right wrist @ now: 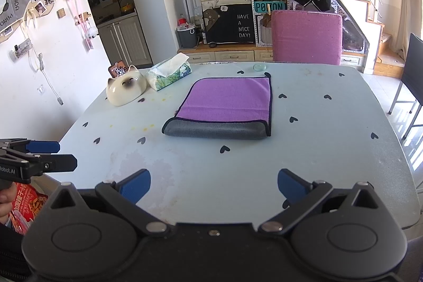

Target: Fold towel

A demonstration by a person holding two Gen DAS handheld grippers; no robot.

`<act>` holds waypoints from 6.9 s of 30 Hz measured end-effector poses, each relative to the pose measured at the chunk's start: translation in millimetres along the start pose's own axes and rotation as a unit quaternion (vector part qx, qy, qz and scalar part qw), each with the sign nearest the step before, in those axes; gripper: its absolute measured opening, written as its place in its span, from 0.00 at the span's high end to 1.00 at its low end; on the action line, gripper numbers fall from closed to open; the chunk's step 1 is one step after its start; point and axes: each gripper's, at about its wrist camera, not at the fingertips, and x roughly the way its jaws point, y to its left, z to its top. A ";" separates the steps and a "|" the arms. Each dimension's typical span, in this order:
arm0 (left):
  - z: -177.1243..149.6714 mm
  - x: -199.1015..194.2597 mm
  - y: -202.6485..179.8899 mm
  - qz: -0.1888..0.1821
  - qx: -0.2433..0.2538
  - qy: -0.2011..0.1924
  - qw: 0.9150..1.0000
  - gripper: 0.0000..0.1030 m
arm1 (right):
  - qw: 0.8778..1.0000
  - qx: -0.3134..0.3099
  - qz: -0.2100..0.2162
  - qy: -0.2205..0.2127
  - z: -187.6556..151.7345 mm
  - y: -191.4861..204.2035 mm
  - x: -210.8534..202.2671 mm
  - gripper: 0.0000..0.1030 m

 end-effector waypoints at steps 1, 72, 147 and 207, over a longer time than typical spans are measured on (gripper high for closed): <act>0.0 0.0 0.2 0.000 0.000 0.000 1.000 0.00 | 1.000 0.000 0.000 0.000 0.2 -0.1 0.1 0.01; 76.7 262.2 78.3 0.041 -0.044 0.044 0.997 0.01 | 0.999 0.047 0.002 0.005 68.3 -90.7 247.4 0.01; 93.5 324.4 106.3 0.071 -0.052 0.116 0.989 0.95 | 0.992 0.059 -0.004 0.115 65.1 -117.6 334.6 0.96; 296.2 467.0 144.5 0.105 -0.041 0.128 0.985 0.95 | 0.990 0.047 -0.084 0.102 274.9 -138.4 459.4 0.96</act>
